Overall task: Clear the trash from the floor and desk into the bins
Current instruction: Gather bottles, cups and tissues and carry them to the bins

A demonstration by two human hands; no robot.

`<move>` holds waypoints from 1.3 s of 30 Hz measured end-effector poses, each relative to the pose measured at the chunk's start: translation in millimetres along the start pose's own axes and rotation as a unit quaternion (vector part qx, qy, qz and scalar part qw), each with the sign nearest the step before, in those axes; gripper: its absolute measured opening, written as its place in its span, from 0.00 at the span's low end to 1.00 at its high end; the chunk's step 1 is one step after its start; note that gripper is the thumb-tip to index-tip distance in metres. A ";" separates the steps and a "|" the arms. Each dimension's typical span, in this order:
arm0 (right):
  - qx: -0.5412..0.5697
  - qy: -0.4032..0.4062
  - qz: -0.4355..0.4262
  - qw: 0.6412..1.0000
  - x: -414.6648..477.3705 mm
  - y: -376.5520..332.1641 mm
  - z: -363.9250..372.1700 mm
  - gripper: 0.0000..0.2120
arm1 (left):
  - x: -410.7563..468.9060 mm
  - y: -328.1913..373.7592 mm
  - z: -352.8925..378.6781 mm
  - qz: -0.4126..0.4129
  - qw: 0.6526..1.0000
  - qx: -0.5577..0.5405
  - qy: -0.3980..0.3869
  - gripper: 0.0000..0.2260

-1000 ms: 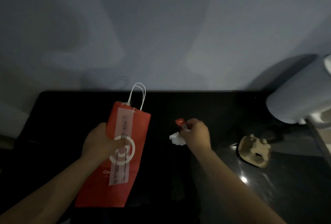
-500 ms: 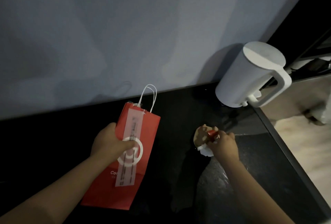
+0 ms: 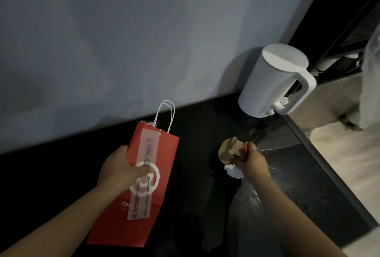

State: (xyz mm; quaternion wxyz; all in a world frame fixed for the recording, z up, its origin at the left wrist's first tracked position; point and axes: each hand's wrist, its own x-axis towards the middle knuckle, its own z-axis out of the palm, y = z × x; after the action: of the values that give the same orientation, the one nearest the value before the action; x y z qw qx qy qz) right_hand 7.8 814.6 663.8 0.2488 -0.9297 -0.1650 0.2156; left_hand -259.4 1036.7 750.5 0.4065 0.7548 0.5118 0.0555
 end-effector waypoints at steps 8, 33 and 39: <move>0.082 0.089 -0.012 0.993 -105.9 -4.0 -78.2 0.28 | -29.4 35.7 9.0 0.086 0.994 -0.018 -0.059 0.19; 0.124 0.443 0.091 0.883 -276.2 343.6 -497.7 0.30 | -299.3 451.3 391.8 0.408 0.855 -0.079 -0.309 0.23; 0.110 0.467 0.121 0.869 -237.3 425.8 -570.0 0.30 | -309.6 541.1 482.4 0.425 0.844 -0.082 -0.317 0.21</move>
State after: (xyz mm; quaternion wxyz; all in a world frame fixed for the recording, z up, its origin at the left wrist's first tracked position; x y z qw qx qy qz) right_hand 165.8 143.3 958.6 0.3692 -0.9015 0.1086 -0.1982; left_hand 229.8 436.1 896.2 0.5435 0.8388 -0.0221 0.0221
